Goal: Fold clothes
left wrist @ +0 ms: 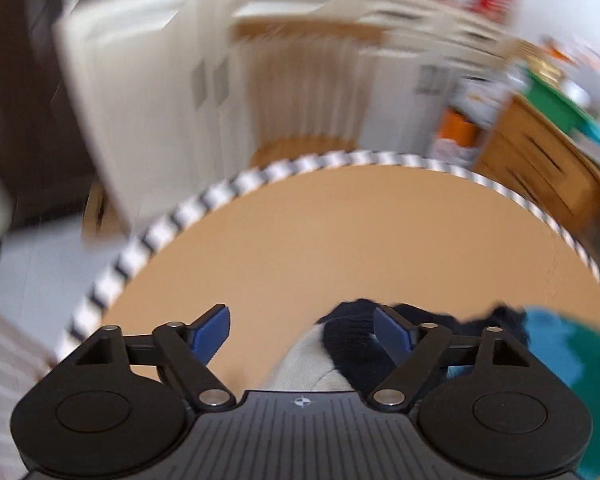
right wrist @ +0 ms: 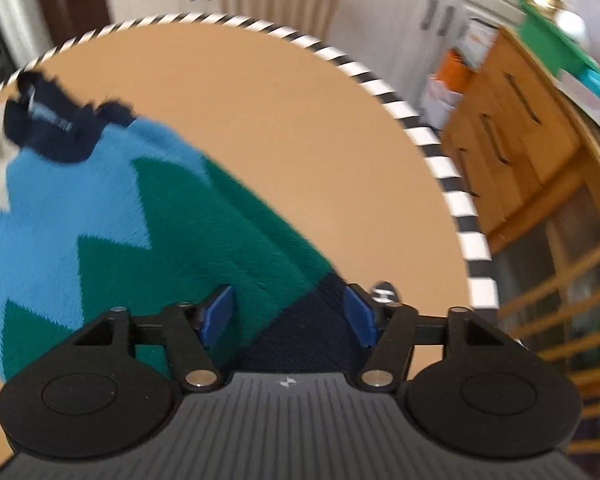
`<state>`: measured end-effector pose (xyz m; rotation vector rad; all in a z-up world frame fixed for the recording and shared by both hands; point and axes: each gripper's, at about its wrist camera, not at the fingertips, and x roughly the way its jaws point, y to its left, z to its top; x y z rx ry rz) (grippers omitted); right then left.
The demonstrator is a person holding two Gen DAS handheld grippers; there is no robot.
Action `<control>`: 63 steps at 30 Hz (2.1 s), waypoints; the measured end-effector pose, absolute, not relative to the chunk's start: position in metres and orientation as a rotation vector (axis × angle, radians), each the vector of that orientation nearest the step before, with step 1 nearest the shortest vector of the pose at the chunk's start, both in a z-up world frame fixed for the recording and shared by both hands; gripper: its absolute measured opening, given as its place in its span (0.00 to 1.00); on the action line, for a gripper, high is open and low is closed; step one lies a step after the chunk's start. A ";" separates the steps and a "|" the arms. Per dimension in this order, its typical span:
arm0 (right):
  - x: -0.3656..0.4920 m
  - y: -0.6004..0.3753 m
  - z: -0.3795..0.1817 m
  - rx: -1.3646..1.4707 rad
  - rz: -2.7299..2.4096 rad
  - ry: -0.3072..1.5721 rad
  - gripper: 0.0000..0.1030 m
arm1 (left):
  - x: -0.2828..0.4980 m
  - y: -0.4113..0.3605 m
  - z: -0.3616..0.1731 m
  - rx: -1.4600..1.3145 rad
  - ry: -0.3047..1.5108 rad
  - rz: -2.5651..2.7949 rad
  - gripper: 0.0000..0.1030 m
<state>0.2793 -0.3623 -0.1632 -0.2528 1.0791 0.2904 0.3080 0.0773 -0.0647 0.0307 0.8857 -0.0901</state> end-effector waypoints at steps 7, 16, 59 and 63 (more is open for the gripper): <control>0.280 -0.350 -0.151 -0.291 0.294 1.027 0.11 | 0.282 0.009 -0.114 0.316 0.924 -0.244 0.84; 0.302 -0.373 -0.134 -0.217 0.142 1.009 0.10 | 0.298 0.028 -0.141 0.213 0.901 0.033 0.82; 0.171 -0.343 -0.166 0.080 0.152 1.070 0.37 | 0.222 -0.011 -0.130 -0.018 1.106 0.137 0.83; 0.171 -0.351 -0.154 0.108 0.067 1.032 0.61 | 0.209 -0.021 -0.116 -0.037 1.155 0.137 0.84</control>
